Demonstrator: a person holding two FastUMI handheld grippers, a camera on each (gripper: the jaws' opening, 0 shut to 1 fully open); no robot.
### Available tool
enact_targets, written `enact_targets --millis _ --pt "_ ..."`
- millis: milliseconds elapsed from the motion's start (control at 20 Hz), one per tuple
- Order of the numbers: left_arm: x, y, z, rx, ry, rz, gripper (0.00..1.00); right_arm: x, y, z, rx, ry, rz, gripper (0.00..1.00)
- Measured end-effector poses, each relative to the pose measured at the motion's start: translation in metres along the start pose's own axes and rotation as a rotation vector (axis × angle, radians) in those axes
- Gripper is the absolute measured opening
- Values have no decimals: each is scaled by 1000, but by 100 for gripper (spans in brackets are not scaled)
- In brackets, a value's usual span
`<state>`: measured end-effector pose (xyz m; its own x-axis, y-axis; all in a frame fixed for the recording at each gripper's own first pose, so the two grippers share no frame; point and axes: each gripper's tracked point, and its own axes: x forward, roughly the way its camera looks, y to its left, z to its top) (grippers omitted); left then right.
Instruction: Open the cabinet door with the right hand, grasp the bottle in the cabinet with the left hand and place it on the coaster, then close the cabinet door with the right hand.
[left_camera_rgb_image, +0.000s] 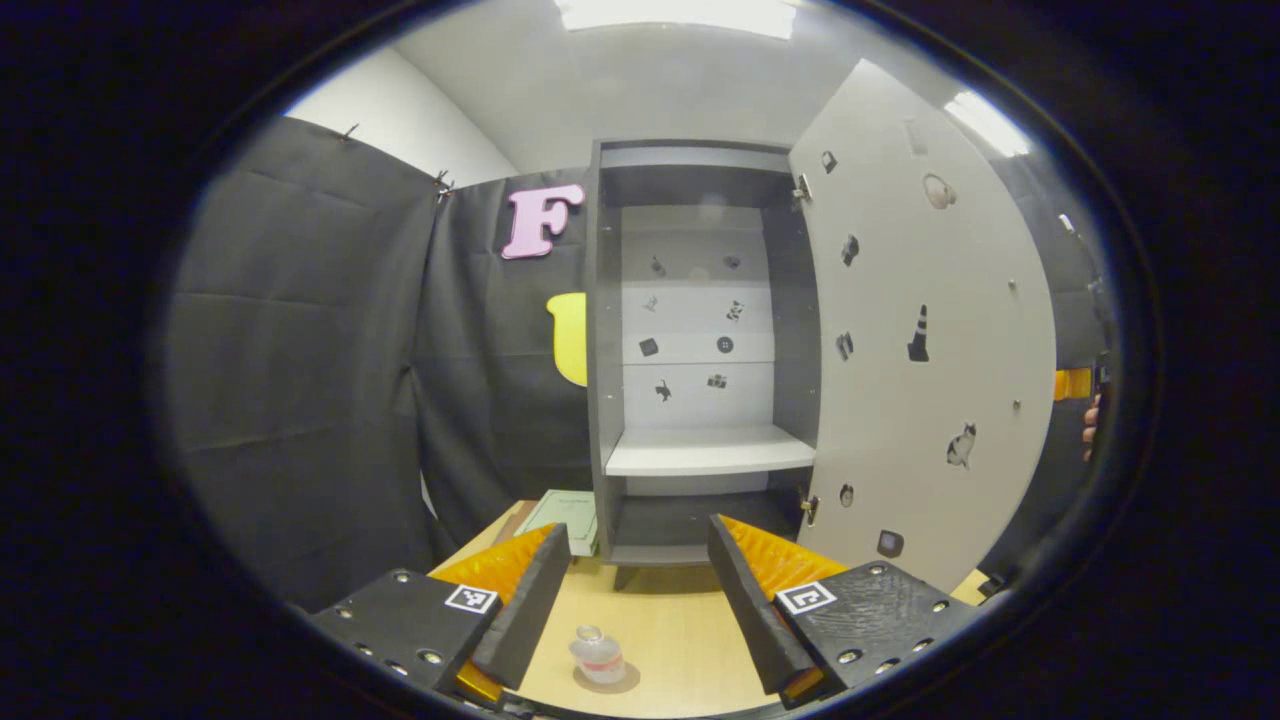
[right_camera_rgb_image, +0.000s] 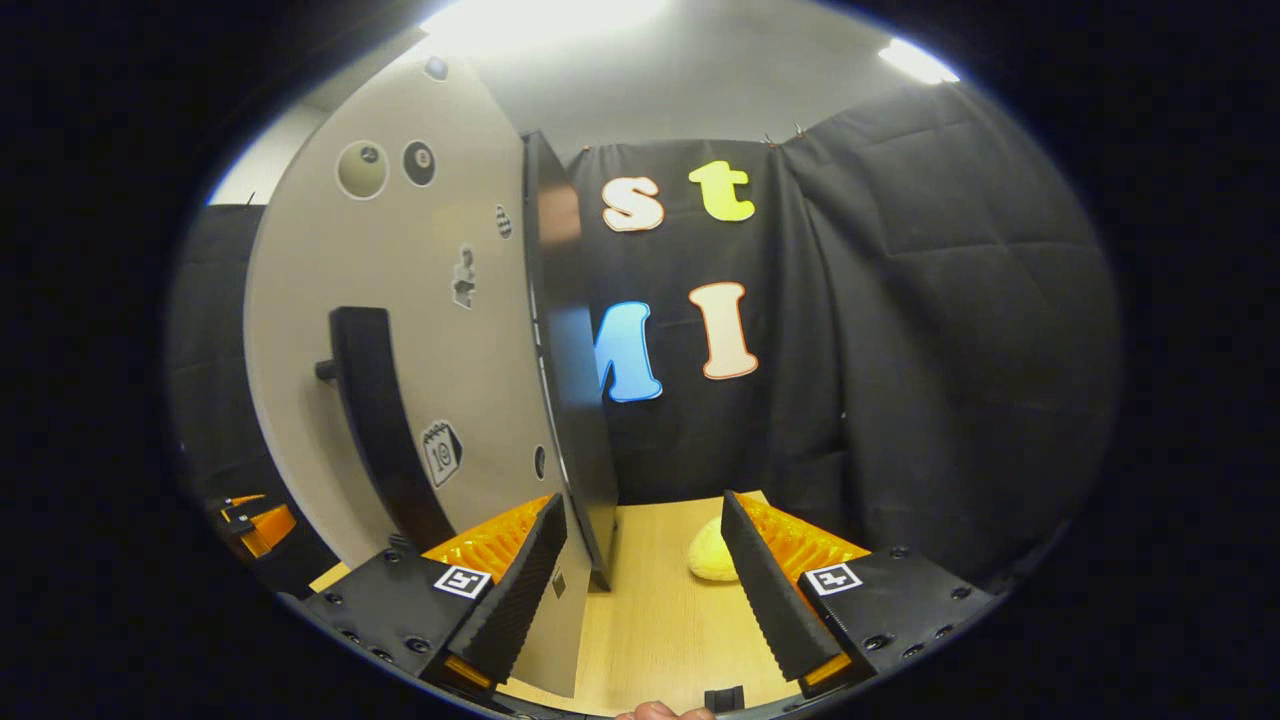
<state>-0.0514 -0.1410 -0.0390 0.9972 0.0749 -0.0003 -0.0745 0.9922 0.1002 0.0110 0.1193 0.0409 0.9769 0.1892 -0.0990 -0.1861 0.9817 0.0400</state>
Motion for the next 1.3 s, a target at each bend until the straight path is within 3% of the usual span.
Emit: enact_targets --millis 150,200,350,600,800,850,950,1100,1150,1200,1300 --pt "13 16 11 7 -8 -58 85 -7 11 11 -72 -11 -43 98" --pt "18 25 11 6 -6 -65 87 -7 8 15 -86 -12 -68 92" --pt "28 46 5 -31 8 -80 85 -19 15 22 -76 -19 -118 91" --pt "37 80 -4 -34 19 -84 87 -25 32 25 -90 -7 -172 96" --pt "38 104 -15 -31 39 -83 86 -28 61 20 -53 4 -166 95" --pt "38 110 -16 -25 41 -81 86 -26 68 20 -46 6 -163 90" --pt "38 123 -20 -6 46 -77 85 -27 80 19 -45 10 -158 95" --pt "40 137 -26 1 64 -85 87 -25 102 17 -41 14 -142 95" --pt "41 140 -27 1 68 -92 87 -24 109 17 -39 9 -141 90" --pt "42 144 -29 5 71 -99 84 -23 116 17 -38 4 -139 95" --pt "46 153 -31 11 73 -117 85 -20 132 16 -33 2 -131 95"
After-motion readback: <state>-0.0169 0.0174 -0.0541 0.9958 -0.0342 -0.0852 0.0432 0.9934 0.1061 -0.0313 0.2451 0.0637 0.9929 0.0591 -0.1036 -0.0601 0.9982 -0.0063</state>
